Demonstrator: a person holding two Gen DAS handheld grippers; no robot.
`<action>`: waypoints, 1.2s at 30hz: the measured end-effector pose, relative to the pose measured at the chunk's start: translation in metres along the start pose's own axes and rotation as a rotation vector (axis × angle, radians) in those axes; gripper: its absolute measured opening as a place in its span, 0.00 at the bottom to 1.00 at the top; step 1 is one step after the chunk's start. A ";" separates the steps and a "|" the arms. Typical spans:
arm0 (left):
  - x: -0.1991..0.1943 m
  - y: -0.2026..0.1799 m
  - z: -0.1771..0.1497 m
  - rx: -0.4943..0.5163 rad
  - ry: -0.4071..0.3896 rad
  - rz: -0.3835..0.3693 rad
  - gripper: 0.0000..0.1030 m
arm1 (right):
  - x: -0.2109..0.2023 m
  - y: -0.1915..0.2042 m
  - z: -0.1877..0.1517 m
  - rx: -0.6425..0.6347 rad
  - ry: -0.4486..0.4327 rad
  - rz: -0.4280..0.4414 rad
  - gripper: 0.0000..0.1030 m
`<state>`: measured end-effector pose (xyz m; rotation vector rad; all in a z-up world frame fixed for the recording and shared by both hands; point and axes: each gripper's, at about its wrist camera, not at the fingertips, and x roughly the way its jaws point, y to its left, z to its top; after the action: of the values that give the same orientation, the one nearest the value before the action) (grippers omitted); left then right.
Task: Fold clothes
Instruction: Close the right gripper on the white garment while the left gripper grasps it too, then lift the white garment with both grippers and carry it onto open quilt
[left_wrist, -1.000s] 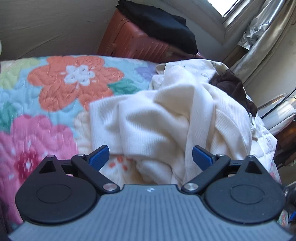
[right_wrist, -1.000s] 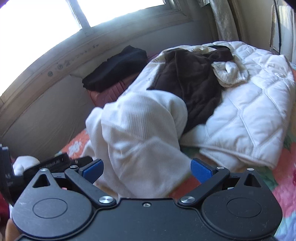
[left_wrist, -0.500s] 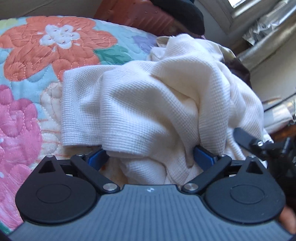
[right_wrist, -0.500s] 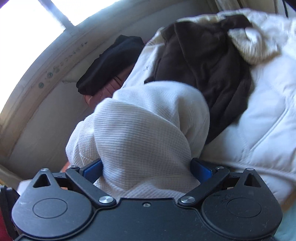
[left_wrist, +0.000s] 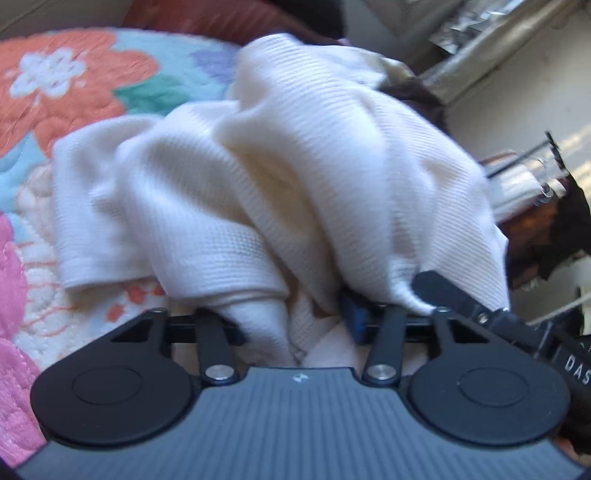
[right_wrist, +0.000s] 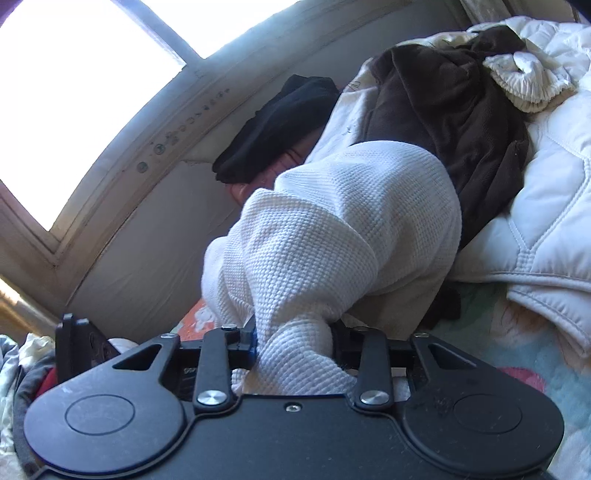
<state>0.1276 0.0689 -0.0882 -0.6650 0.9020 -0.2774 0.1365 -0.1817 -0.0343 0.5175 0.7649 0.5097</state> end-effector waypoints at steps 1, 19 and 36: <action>-0.002 -0.007 -0.001 0.028 -0.003 -0.002 0.38 | -0.006 0.003 -0.002 -0.004 -0.006 -0.002 0.37; -0.041 -0.166 -0.128 0.459 0.234 -0.127 0.33 | -0.227 -0.019 -0.095 0.030 -0.145 -0.120 0.34; -0.062 -0.427 -0.268 0.805 0.090 -0.271 0.28 | -0.472 -0.064 -0.092 -0.029 -0.541 -0.297 0.32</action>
<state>-0.1025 -0.3399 0.1062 -0.0195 0.6996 -0.8630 -0.2082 -0.4911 0.1118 0.4753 0.3046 0.0907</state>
